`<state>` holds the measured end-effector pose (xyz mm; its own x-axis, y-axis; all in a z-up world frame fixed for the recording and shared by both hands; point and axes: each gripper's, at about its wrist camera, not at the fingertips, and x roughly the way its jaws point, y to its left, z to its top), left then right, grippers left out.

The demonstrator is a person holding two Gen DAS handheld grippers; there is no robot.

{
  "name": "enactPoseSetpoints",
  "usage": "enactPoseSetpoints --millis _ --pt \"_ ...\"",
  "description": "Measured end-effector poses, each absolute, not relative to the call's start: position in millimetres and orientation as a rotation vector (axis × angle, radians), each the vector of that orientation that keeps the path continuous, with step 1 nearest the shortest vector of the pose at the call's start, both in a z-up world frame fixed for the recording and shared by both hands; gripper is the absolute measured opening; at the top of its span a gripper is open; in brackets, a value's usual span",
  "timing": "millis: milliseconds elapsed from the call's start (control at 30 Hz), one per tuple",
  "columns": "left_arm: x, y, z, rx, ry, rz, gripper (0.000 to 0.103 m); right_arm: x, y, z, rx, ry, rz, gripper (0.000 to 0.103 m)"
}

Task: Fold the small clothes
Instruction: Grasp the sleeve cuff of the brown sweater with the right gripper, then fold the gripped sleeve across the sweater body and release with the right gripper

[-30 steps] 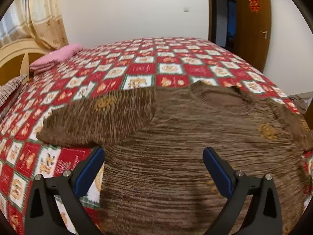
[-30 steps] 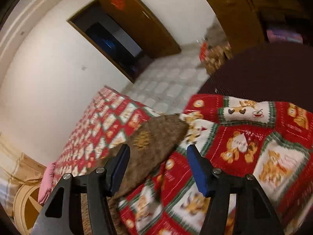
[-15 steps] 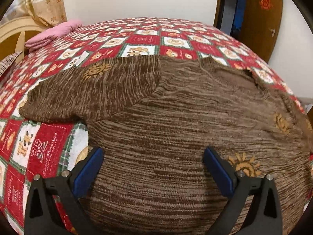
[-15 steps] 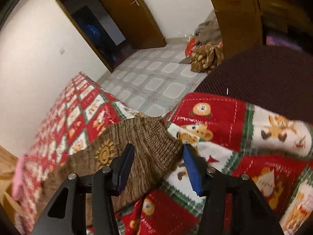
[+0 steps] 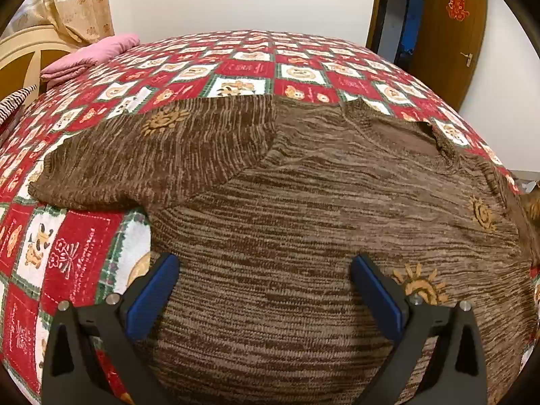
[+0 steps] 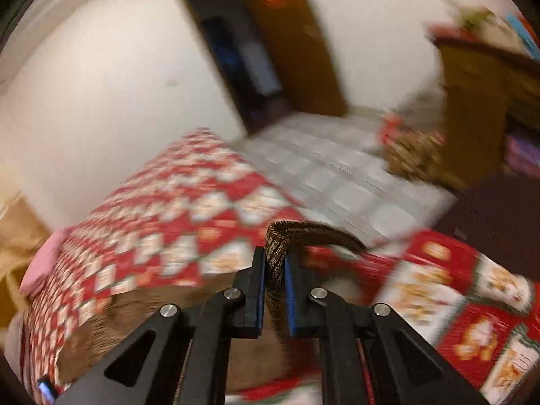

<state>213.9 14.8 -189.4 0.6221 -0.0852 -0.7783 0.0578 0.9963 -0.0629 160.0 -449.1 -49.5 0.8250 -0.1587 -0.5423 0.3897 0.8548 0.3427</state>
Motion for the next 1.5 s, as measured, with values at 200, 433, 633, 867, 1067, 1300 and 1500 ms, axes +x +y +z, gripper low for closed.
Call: enactPoseSetpoints --millis 200,433,633,867,1067,1300,1500 --pt "213.2 18.8 -189.1 -0.064 0.885 -0.099 0.103 226.7 -292.1 -49.1 0.37 0.558 0.062 0.01" --pt "211.9 24.3 -189.0 -0.103 0.871 -0.122 0.103 261.9 -190.7 -144.7 0.326 0.727 0.23 0.01" --pt "211.9 25.4 -188.7 -0.115 0.866 -0.131 0.103 273.7 -170.2 -194.5 0.393 0.9 0.366 0.033" --pt "211.6 24.6 -188.2 -0.113 0.867 -0.129 0.103 240.5 -242.6 -130.8 0.421 0.702 0.292 0.039" --pt "210.5 26.3 -185.4 -0.122 0.864 -0.134 0.103 247.7 -393.0 -149.8 0.701 0.72 0.006 0.039" --pt "222.2 -7.2 -157.1 -0.103 0.871 -0.222 0.103 293.0 -419.4 -195.2 0.878 0.855 0.067 0.039" --pt "257.0 -57.7 -184.6 -0.038 0.988 -0.209 0.103 315.9 -413.0 -199.5 0.832 0.885 0.063 0.013"
